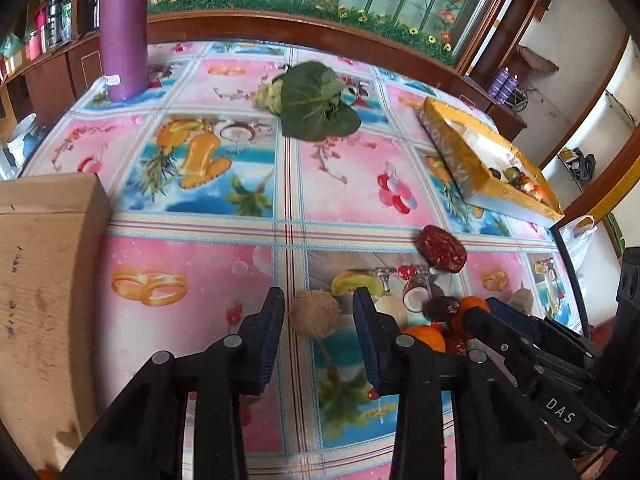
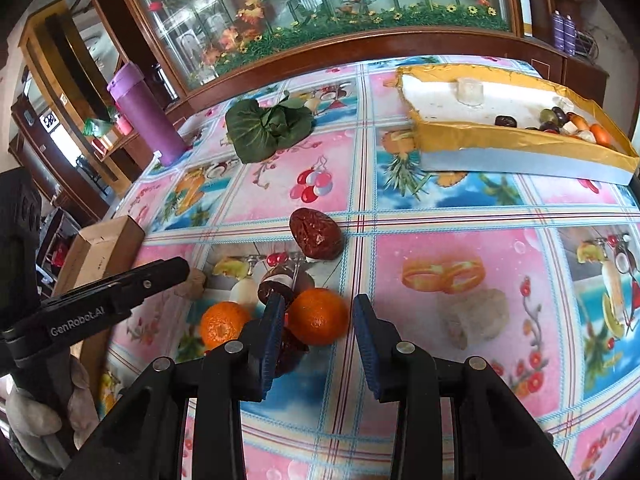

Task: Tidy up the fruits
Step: 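Grasp a brown round ball with the left tool while the right tool grasps an orange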

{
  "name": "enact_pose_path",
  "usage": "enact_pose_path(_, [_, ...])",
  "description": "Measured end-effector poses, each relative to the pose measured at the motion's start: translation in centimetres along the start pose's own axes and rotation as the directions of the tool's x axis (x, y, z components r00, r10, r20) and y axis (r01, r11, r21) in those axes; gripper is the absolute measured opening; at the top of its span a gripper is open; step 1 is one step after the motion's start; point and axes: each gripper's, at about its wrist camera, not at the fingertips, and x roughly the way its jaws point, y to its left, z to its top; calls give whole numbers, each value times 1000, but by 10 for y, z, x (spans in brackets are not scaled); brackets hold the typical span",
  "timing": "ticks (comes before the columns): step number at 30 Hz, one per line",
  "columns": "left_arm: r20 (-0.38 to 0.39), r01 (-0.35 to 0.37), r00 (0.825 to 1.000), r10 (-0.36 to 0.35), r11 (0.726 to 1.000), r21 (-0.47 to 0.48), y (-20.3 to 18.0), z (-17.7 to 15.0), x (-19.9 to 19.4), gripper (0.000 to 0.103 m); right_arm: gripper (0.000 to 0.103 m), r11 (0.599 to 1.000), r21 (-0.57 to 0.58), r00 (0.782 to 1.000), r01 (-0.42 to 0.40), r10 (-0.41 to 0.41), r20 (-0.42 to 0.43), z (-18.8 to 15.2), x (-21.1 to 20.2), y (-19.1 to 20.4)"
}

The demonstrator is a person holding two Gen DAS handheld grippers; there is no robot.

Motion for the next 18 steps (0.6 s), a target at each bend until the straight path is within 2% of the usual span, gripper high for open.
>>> enact_pose_path(4, [5,-9,1000,9,999,43,-5,-7,6,34,38,1000,-13,1000,6,-7,-18,-1,10,2])
enact_pose_path(6, [15,-13,1000,12,999,53,-6,-8,5,34,38,1000,-24,1000,14,-14,-1,-2,11,3])
enact_pose_path(9, [32,-33,999,31,998,60,-7,-11,4,27,38,999,-34,999,27,-26,19,-5,11,5])
enact_pose_path(12, [34,-40,999,38,998,50,-7,-14,2,27,36,999,-29,999,25,-24,34,-7,10,5])
enact_pose_path(18, [96,-24,995,20,999,41,-17,-23,-36,27,36,999,19,997,-30,29,65,-6,-5,-2])
